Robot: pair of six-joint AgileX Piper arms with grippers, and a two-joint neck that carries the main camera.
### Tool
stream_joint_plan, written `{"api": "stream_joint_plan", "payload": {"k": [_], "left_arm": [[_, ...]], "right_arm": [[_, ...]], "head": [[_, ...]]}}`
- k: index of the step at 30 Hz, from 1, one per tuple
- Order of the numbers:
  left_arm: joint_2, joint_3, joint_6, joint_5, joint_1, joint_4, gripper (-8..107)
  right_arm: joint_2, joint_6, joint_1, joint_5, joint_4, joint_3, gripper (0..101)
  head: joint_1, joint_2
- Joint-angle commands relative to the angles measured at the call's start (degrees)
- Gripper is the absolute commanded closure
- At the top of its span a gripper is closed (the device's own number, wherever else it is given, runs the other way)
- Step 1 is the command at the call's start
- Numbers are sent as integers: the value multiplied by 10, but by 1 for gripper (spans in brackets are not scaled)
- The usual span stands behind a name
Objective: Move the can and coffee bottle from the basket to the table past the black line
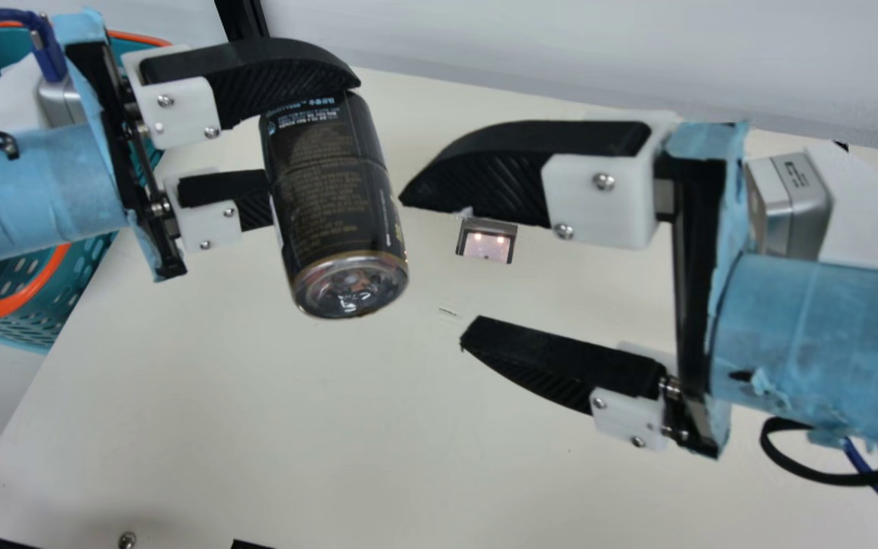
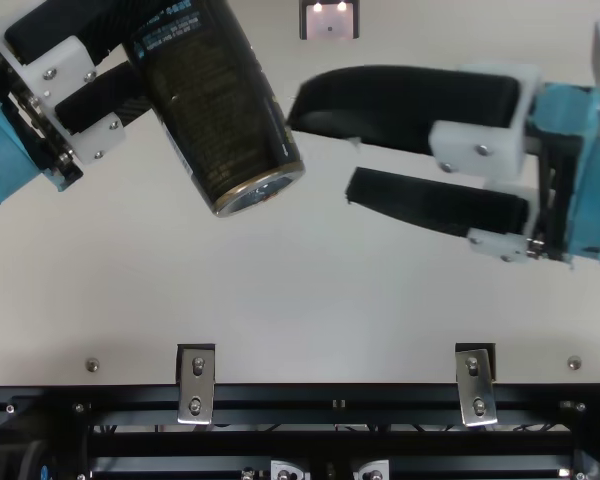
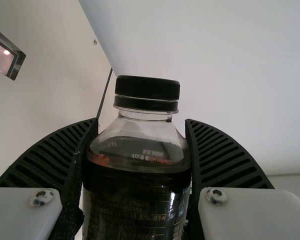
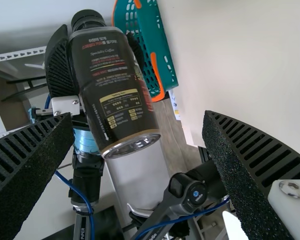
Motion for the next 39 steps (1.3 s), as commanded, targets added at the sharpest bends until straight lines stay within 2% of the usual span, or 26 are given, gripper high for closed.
{"api": "stream_joint_plan", "payload": {"k": [1, 31, 39], "left_arm": [[0, 0, 0, 0, 0, 0, 89], [0, 0, 0, 0, 0, 0, 89], [0, 0, 0, 0, 0, 0, 89]], "right_arm": [[5, 1, 9, -7, 3, -2, 0], [85, 2, 132, -107, 39, -55, 0], [85, 1, 132, -107, 43, -55, 0]], "head": [[-1, 3], [-1, 3], [-1, 3]]}}
